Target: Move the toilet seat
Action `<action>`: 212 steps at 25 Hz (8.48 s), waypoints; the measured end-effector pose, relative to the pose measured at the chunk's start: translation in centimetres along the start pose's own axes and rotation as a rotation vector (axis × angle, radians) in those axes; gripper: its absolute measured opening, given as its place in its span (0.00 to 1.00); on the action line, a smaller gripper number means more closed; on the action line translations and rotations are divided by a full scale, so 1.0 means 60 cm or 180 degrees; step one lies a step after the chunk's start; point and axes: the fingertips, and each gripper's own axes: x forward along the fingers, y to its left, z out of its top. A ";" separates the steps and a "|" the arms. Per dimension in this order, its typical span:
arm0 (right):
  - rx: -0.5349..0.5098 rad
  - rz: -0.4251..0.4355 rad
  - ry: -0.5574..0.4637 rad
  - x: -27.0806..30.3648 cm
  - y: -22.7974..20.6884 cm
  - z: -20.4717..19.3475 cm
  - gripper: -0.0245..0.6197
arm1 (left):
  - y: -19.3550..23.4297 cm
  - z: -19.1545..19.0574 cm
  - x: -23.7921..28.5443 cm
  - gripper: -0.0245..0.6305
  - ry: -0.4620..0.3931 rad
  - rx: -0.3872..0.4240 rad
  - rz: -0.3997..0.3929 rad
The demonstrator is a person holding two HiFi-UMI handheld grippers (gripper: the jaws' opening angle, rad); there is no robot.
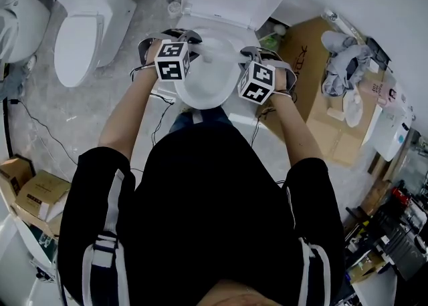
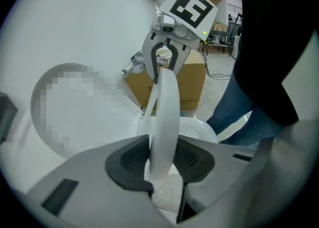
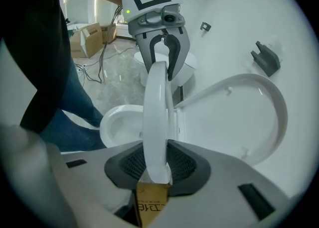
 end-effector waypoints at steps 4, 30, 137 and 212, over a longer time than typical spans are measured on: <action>0.0060 -0.0003 -0.0097 -0.007 -0.021 0.004 0.22 | 0.021 0.003 -0.007 0.22 -0.0008 -0.0023 0.0066; 0.0363 -0.0161 -0.0360 -0.023 -0.152 0.004 0.19 | 0.155 0.017 -0.017 0.15 -0.0049 -0.0210 0.0459; 0.0988 -0.0304 -0.0542 0.035 -0.443 -0.027 0.23 | 0.443 0.006 0.028 0.27 -0.0099 -0.0834 0.0669; 0.2895 -0.2781 -0.2664 -0.527 0.108 0.073 0.07 | -0.146 0.276 -0.452 0.05 -0.2400 -0.1778 0.2729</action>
